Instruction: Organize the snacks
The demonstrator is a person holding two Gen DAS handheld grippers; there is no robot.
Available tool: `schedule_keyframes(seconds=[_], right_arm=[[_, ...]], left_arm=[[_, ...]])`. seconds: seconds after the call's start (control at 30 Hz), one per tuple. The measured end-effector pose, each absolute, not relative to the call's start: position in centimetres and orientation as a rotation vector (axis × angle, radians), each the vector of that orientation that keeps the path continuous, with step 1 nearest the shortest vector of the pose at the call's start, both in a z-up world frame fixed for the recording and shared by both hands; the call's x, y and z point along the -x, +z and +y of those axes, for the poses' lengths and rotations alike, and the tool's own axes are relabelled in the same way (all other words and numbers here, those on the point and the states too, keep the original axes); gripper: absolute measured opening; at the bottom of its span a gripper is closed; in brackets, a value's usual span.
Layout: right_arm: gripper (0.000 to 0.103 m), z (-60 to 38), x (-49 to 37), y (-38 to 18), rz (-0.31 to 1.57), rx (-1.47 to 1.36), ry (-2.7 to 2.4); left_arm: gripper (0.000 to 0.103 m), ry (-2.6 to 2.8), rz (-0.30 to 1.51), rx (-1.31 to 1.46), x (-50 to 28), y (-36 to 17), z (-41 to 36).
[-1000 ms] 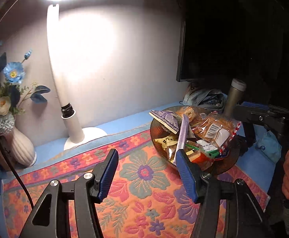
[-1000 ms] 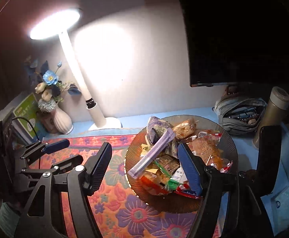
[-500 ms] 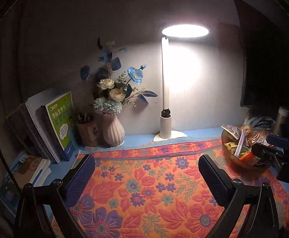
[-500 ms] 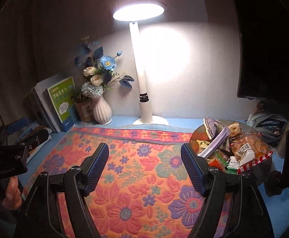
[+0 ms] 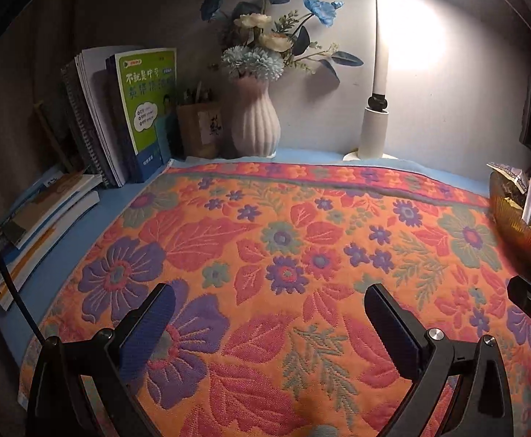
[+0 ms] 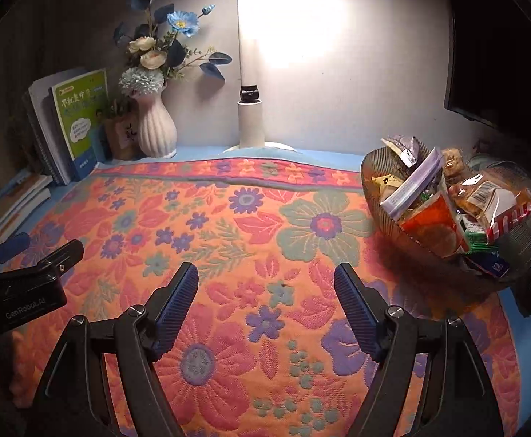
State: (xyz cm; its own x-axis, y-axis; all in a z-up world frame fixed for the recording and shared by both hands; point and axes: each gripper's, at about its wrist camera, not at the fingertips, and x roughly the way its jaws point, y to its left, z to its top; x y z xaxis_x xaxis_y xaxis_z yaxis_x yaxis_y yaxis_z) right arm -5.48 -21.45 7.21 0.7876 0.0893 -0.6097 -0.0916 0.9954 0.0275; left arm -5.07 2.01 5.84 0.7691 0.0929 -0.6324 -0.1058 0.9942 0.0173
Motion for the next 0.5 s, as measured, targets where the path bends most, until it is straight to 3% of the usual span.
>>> schedule_keyframes(seconds=[0.5], right_arm=[[0.077,-21.3,3.1,3.7,0.768,-0.02,0.072]], left_arm=[[0.103,0.044,0.759,0.047,2.9,3.3,2.2]])
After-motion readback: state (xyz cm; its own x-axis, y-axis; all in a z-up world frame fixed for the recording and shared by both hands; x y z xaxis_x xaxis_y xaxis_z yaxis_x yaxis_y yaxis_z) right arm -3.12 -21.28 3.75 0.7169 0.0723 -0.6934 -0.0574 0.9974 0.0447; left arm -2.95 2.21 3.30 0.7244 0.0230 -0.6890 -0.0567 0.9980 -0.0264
